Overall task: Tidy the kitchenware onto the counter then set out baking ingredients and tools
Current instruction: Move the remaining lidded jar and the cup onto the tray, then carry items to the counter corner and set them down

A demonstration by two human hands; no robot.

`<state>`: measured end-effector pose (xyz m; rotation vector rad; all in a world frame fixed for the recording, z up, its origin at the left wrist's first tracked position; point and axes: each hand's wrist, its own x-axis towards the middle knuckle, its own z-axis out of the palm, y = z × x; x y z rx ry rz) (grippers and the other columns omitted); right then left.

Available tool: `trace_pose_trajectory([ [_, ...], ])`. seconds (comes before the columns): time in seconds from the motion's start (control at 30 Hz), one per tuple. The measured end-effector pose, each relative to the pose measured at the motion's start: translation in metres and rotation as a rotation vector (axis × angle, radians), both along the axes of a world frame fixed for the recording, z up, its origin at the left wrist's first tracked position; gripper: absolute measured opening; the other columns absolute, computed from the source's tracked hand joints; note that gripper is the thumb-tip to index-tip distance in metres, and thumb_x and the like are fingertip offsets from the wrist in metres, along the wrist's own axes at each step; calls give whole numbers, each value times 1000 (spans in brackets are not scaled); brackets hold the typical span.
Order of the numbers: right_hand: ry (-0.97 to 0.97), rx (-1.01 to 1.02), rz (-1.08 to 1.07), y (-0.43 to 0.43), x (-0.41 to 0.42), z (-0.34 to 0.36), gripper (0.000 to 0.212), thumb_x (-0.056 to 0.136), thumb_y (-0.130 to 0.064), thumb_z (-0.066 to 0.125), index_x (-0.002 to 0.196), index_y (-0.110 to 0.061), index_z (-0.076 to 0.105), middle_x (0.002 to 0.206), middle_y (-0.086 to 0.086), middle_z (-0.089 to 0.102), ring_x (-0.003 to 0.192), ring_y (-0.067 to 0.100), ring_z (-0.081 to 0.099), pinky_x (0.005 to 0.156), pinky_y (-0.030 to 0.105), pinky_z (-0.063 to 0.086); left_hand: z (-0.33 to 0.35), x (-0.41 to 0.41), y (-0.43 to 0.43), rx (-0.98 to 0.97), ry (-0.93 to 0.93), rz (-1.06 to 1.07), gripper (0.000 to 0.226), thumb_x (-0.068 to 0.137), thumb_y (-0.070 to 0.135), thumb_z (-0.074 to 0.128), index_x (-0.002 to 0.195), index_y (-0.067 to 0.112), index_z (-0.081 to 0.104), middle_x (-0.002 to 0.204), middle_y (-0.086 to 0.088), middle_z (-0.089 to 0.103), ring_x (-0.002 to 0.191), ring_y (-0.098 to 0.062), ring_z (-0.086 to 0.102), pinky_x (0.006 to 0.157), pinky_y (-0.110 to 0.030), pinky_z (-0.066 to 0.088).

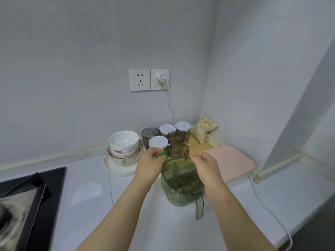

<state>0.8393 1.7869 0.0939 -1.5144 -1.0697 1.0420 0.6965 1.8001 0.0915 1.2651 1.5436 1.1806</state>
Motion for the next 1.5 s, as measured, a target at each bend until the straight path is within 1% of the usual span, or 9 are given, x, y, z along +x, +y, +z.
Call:
trace_pose_trajectory([
  [0.1, -6, -1, 18, -19, -4, 2, 11, 93, -23, 52, 99, -17, 58, 85, -9, 55, 86, 13, 52, 76, 27, 36, 2, -2, -23, -9, -29, 0, 16, 89, 10, 55, 104, 11, 61, 102, -2, 60, 91, -16, 52, 76, -23, 37],
  [0.23, -53, 1, 35, -53, -1, -4, 7, 91, -25, 54, 88, -21, 59, 84, -9, 58, 91, 17, 55, 86, 32, 43, -6, 1, -60, -25, -41, 24, 11, 90, 12, 54, 99, 14, 60, 103, -2, 61, 94, -16, 52, 80, -26, 37],
  [0.37, 50, -18, 54, -109, 14, -14, 7, 91, -17, 53, 92, -13, 58, 82, -4, 55, 75, 10, 49, 62, 22, 38, -13, 16, -117, -50, -51, 74, 9, 91, 15, 53, 96, 19, 59, 93, 7, 58, 91, -14, 51, 74, -25, 40],
  [0.47, 69, -45, 91, -150, 19, -22, 7, 92, -17, 52, 94, -13, 58, 82, -3, 54, 77, 12, 49, 61, 21, 36, -19, 23, -164, -47, -65, 132, 11, 91, 14, 52, 98, 19, 61, 95, 7, 58, 88, -12, 51, 65, -18, 40],
  [0.63, 84, -98, 210, -211, -1, -29, 8, 93, -18, 51, 96, -15, 58, 91, -5, 57, 89, 15, 53, 66, 20, 40, -25, 3, -235, -67, -80, 232, 15, 93, 14, 51, 100, 20, 61, 104, 5, 59, 96, -13, 51, 73, -22, 37],
  [0.8, 78, -77, 353, -245, -47, -27, 11, 93, -16, 50, 87, -20, 58, 93, -6, 58, 91, 14, 54, 68, 19, 41, -25, -41, -288, -60, -108, 329, 15, 92, 12, 51, 98, 19, 62, 95, 4, 59, 89, -11, 52, 73, -23, 40],
  [0.93, 55, -70, 512, -274, -114, -21, 15, 92, -16, 49, 81, -22, 57, 91, -4, 59, 90, 15, 54, 71, 24, 43, -19, -100, -336, -29, -120, 454, 14, 89, 10, 54, 91, 20, 64, 90, 1, 64, 81, -11, 55, 70, -22, 45],
  [1.17, 19, -65, 819, -350, -279, -14, 12, 91, -17, 49, 84, -20, 59, 93, -2, 61, 88, 14, 55, 67, 23, 41, -13, -237, -449, -25, -124, 744, 14, 91, 17, 53, 89, 28, 62, 96, 1, 64, 98, -17, 59, 79, -29, 46],
  [1.5, 43, -100, 1200, -509, -502, -21, 11, 89, -14, 50, 84, -12, 59, 80, 0, 56, 74, 14, 50, 64, 24, 38, -19, -428, -635, -41, -92, 1042, 12, 91, 14, 53, 95, 19, 64, 83, 0, 60, 81, -15, 56, 65, -22, 41],
])
